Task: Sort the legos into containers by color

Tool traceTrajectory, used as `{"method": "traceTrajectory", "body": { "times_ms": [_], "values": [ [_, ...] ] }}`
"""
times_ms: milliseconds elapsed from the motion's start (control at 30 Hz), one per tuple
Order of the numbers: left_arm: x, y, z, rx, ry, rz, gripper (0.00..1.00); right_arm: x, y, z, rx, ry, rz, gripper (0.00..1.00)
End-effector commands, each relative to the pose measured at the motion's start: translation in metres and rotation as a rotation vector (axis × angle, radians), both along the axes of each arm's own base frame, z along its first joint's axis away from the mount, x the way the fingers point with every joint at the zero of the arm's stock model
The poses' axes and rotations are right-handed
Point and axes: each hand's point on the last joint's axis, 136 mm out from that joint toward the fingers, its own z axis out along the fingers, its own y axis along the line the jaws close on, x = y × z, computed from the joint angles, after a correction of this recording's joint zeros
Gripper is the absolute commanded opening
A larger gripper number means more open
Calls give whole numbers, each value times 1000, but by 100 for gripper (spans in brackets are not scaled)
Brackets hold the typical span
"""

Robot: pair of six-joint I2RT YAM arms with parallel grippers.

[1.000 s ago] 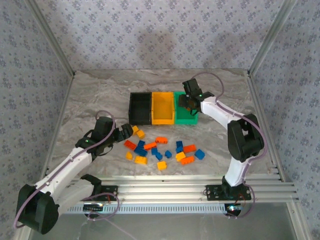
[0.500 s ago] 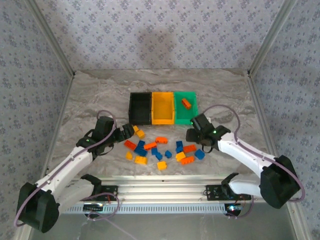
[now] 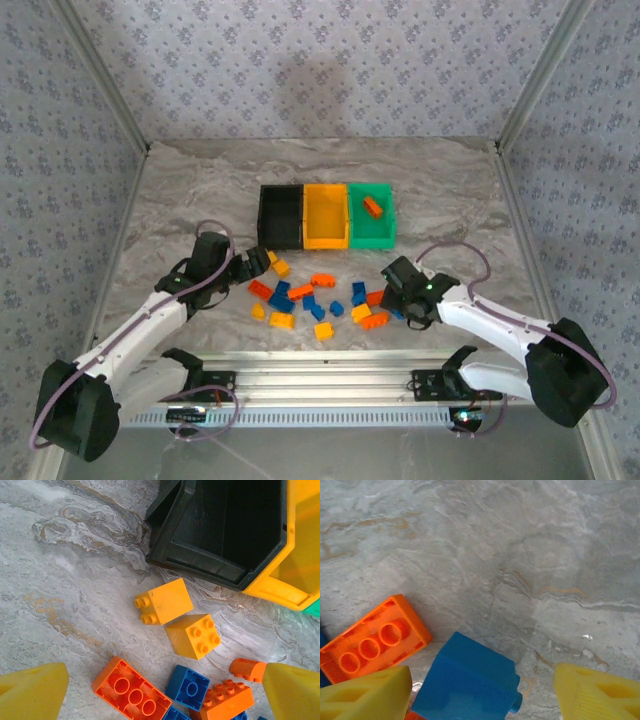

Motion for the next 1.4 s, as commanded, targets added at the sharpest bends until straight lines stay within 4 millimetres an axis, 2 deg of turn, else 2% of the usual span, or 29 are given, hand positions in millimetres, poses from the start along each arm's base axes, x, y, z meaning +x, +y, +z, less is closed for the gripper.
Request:
{"method": "traceTrajectory", "body": {
  "times_ms": [0,200,300,467,533,633,733,867,1000,1067,1167,1300,1367],
  "values": [
    [-1,-2,-3,-9,1,-7,100,-9,-5,-8,12,28,-71,74],
    [-1,-2,-4,-8,1,-6,100,-8,-4,-14,35,35,-77,61],
    [-1,-2,-4,-9,4,-6,100,-8,-5,-12,39,31,-67,48],
    [-1,-2,-3,-7,2,-10,100,-1,-3,0,73,3,-30,35],
    [-1,-3,-1,-8,-3,-12,100,8,5,16,95,-44,23,34],
    [-1,-2,1,-6,-8,-11,100,32,20,52,87,-142,154,33],
    [-1,-2,3,-10,-15,-11,100,59,47,85,80,-209,280,33],
    [-3,0,4,-8,-21,-4,100,106,89,110,80,-276,382,34],
    [-6,4,4,9,-14,1,100,157,129,123,61,-316,449,35],
    [-8,6,3,15,-8,2,100,180,143,120,30,-306,462,35],
    [-9,7,2,24,-6,0,100,205,159,110,-5,-290,486,37],
    [-9,8,3,42,-2,-6,100,230,168,92,-46,-265,476,39],
    [-9,9,4,53,1,-9,100,239,170,86,-46,-265,461,43]
  ]
}}
